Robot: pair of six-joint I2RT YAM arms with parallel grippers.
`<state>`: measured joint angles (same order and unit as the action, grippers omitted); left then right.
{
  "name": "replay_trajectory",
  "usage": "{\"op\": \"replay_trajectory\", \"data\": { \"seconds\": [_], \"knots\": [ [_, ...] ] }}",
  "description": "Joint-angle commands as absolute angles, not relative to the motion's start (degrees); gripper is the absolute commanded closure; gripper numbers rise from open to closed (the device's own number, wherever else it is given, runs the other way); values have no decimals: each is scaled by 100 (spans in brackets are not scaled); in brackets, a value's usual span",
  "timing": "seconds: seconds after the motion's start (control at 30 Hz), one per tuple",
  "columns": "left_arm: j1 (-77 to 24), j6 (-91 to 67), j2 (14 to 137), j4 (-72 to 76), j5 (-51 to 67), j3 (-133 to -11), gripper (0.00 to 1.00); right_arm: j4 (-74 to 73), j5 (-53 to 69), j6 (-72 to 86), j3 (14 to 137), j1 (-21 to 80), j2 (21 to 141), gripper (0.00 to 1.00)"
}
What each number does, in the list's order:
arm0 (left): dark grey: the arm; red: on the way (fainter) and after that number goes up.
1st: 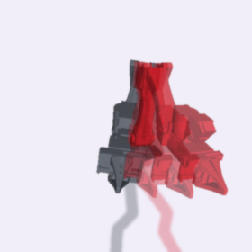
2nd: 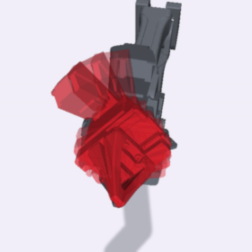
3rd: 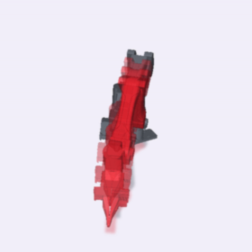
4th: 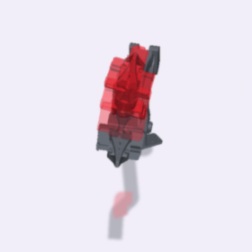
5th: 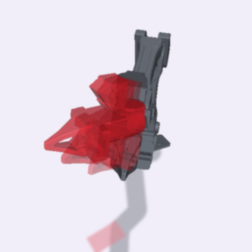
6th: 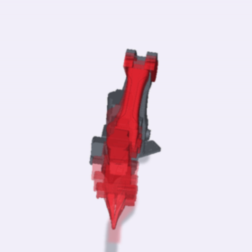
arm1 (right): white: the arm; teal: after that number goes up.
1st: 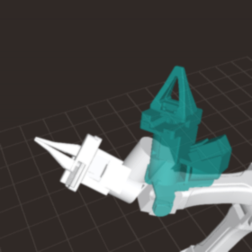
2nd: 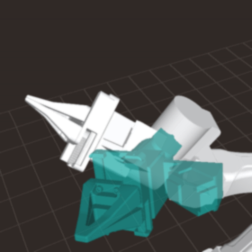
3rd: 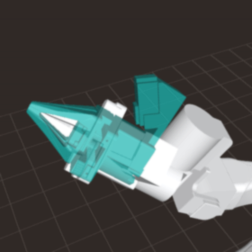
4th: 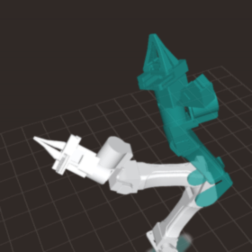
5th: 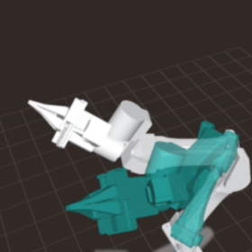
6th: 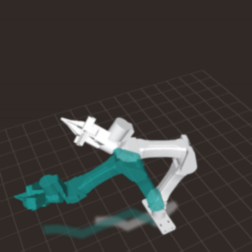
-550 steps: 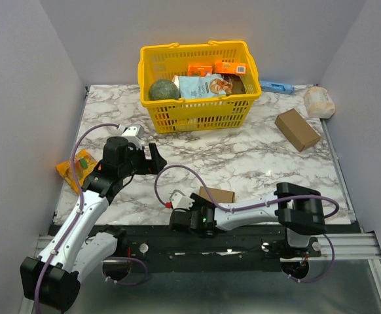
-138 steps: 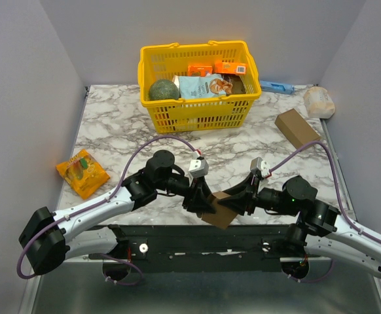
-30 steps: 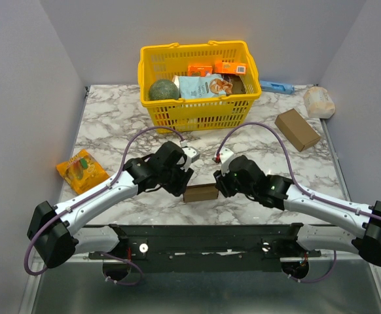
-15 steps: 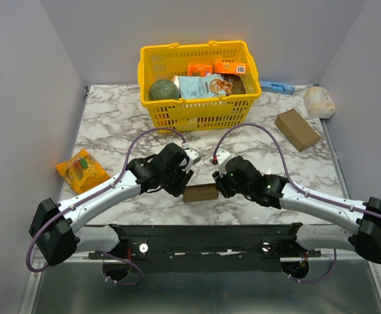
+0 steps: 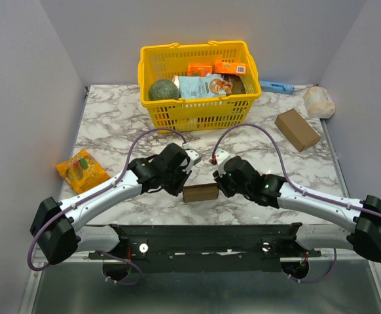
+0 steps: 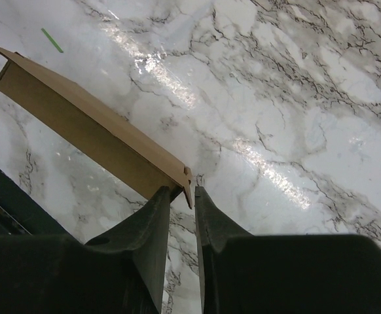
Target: Fold the paper box
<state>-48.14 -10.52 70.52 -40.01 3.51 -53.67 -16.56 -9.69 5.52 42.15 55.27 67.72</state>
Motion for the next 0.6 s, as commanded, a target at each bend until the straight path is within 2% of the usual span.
{"op": "replay_trajectory", "data": {
  "seconds": [0.0, 0.3, 0.57],
  "knots": [
    [-4851, -1028, 7102, -4043, 246, -5484, 75, -1547, -1073, 457, 4271, 5511, 6820, 76],
    [-4869, -1090, 7163, -3973, 264, -5511, 82, -1503, -774, 483, 4289, 5511, 6785, 90],
    [-4913, -1335, 7233, -3911, 158, -5546, 93, -1485, -791, 650, 4315, 5511, 6706, 96]
  ]
}}
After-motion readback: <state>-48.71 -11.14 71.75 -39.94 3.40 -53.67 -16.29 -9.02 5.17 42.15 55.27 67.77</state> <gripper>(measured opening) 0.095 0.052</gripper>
